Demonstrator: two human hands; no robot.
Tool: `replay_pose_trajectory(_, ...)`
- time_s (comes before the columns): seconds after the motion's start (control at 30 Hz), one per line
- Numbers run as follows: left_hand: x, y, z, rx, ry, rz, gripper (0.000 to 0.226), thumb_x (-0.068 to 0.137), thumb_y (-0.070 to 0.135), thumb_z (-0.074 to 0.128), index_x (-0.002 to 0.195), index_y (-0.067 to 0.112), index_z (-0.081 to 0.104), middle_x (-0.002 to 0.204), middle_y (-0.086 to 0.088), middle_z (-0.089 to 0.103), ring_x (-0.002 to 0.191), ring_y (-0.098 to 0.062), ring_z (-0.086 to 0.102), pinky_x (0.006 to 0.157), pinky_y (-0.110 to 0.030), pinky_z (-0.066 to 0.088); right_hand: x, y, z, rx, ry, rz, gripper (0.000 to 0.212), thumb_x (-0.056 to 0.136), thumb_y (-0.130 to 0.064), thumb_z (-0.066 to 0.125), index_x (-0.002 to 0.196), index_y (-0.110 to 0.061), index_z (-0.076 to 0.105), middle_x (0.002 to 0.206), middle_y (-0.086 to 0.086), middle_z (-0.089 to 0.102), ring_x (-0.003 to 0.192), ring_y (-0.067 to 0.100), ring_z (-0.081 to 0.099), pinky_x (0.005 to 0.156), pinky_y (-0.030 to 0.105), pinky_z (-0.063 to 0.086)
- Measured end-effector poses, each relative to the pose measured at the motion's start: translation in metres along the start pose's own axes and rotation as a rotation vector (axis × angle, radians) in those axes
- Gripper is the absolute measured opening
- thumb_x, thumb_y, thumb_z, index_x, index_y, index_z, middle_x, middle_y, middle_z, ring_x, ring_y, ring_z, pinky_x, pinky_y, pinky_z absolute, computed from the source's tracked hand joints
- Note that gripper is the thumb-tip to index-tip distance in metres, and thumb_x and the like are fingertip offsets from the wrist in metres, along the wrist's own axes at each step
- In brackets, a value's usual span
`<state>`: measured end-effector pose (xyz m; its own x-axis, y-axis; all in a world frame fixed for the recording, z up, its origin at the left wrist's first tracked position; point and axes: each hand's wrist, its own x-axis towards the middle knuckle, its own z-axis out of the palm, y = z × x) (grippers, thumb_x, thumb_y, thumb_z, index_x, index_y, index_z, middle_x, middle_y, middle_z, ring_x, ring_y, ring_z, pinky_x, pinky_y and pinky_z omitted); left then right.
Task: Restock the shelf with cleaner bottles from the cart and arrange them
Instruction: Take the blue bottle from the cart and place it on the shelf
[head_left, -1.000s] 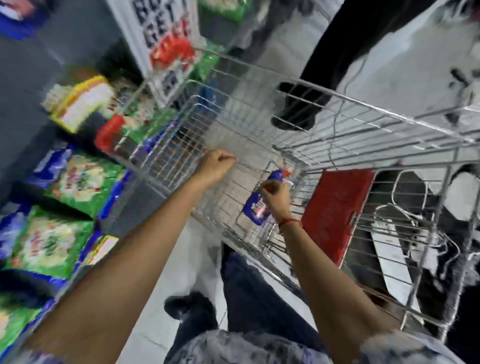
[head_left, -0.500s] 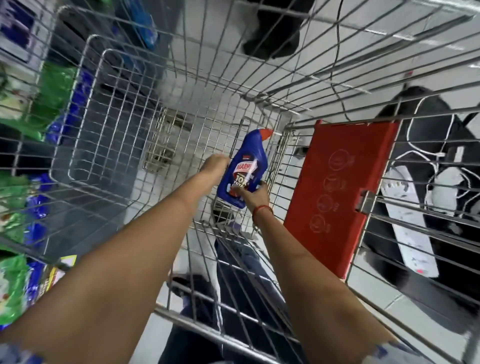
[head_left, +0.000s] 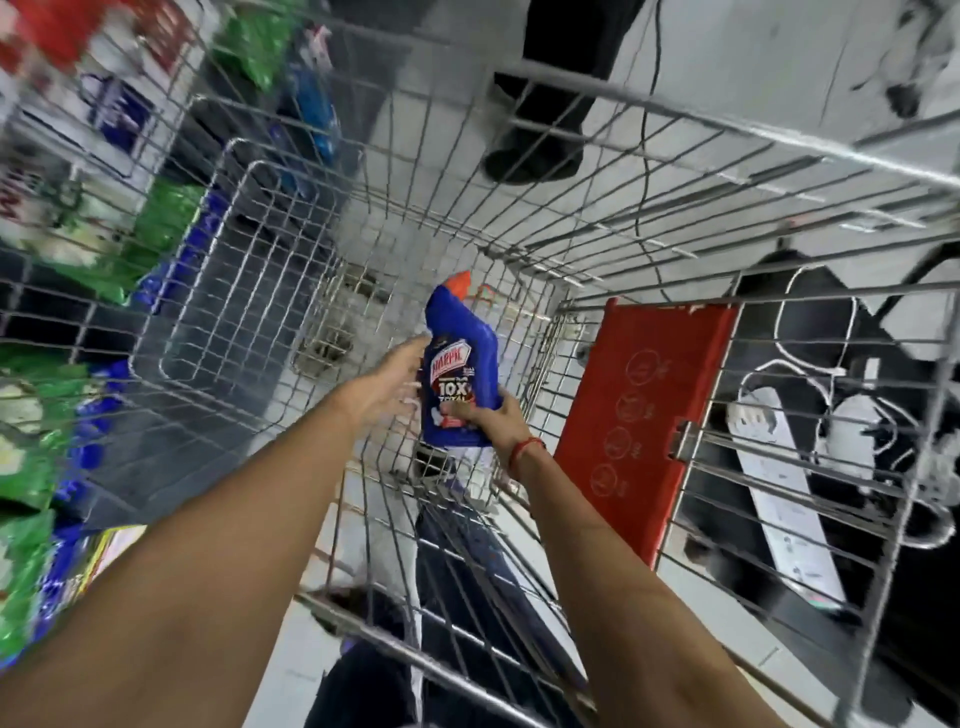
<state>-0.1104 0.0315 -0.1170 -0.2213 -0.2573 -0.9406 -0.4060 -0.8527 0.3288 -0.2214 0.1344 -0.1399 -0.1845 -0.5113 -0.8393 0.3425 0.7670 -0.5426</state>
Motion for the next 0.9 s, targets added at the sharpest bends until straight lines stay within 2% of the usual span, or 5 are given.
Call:
replay_pose_trajectory(0.13, -0.050, 0.039, -0.019, -0.235, 0.020, 0.200, 0.043, 0.091, 0.042, 0.043, 0.063, 0.018, 0.066, 0.048, 0.005, 0.068, 0.044, -0.009, 0.063, 0.045, -0.015, 0.048, -0.037, -0.051, 0.017, -0.064, -0.171, -0.104, 0.029, 0.067, 0.004, 0.073, 0.074, -0.020, 0.059, 0.079, -0.002, 0.065, 0.072, 0.017, 0.062, 0.076, 0.031, 0.054)
replay_pose_trajectory(0.27, -0.102, 0.061, -0.052, -0.338, 0.016, 0.414, 0.025, 0.085, 0.034, 0.057, 0.076, 0.015, 0.070, 0.062, 0.004, 0.074, 0.057, -0.010, 0.068, 0.067, -0.027, 0.054, -0.070, -0.095, 0.047, -0.144, -0.297, -0.248, 0.033, 0.060, -0.002, 0.079, 0.085, -0.019, 0.063, 0.084, 0.000, 0.068, 0.080, 0.023, 0.063, 0.087, 0.042, 0.052)
replay_pose_trajectory(0.53, -0.231, 0.066, -0.117, -0.319, 0.298, 0.870, 0.015, 0.082, 0.029, 0.063, 0.081, 0.015, 0.069, 0.066, 0.006, 0.075, 0.063, -0.008, 0.068, 0.067, -0.024, 0.054, -0.134, -0.163, 0.128, -0.335, -0.549, -0.532, 0.038, 0.063, 0.006, 0.075, 0.090, -0.018, 0.063, 0.084, -0.003, 0.069, 0.072, 0.006, 0.066, 0.070, 0.021, 0.056)
replay_pose_trajectory(0.77, -0.327, 0.044, -0.183, -0.405, 0.539, 1.129, 0.021, 0.083, 0.028, 0.063, 0.093, 0.011, 0.068, 0.083, -0.003, 0.073, 0.079, -0.019, 0.066, 0.079, -0.033, 0.054, -0.189, -0.204, 0.223, -0.509, -0.695, -0.754, 0.047, 0.058, 0.011, 0.077, 0.095, -0.012, 0.060, 0.075, -0.012, 0.074, 0.074, 0.003, 0.066, 0.074, 0.021, 0.057)
replay_pose_trajectory(0.9, -0.374, 0.028, -0.220, -0.400, 0.668, 1.245, 0.010, 0.086, 0.018, 0.058, 0.087, 0.013, 0.066, 0.076, 0.004, 0.073, 0.071, -0.011, 0.065, 0.069, -0.026, 0.055, -0.223, -0.226, 0.281, -0.695, -0.738, -0.953, 0.059, 0.054, -0.004, 0.085, 0.105, -0.014, 0.057, 0.097, 0.002, 0.068, 0.089, 0.013, 0.062, 0.086, 0.031, 0.054)
